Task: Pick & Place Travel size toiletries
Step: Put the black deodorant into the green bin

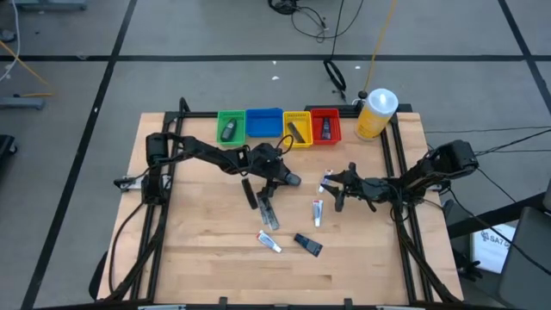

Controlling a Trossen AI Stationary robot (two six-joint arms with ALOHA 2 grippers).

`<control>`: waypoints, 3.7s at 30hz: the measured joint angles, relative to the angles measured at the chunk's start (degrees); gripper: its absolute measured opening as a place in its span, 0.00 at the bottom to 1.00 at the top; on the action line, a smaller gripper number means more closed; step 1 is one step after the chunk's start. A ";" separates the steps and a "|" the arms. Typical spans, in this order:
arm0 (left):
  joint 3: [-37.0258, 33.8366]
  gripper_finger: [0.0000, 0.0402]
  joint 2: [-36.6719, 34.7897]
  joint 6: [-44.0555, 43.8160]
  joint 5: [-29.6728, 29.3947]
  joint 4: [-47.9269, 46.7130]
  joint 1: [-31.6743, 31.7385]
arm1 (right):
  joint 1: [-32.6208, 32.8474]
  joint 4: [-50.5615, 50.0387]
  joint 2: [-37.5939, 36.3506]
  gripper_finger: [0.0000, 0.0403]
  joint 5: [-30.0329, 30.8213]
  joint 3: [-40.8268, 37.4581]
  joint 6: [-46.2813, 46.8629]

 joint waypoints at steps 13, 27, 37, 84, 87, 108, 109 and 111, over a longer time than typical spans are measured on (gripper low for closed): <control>-0.29 0.23 -3.16 -3.62 -4.42 -4.09 -0.52 | -0.02 -0.01 0.00 0.39 -0.05 0.04 -0.16; -0.09 0.21 -5.31 1.12 5.83 3.20 -0.07 | -0.02 0.01 0.00 0.39 -0.28 0.04 0.01; 13.25 0.75 4.27 4.89 12.44 -3.13 -0.59 | -0.02 0.08 0.00 0.39 -0.30 0.04 0.24; 28.02 0.49 -1.95 -0.17 -12.65 -58.09 1.40 | 2.67 -0.82 0.02 0.39 -4.82 0.07 7.41; 28.11 0.46 -4.54 -3.79 -13.20 -60.25 4.92 | 2.67 -0.82 0.01 0.39 -4.84 0.07 7.49; 23.83 0.44 -2.86 -25.99 -15.08 -52.37 35.91 | 2.67 -1.48 0.02 0.39 -4.83 0.04 7.53; 23.52 0.46 -2.86 -26.05 -14.86 -52.52 35.91 | 2.67 -1.65 0.02 0.38 -4.80 0.04 7.43; 23.32 0.50 -2.89 -26.06 -14.02 -52.72 35.95 | 2.67 -1.65 0.00 0.38 -4.78 0.04 7.32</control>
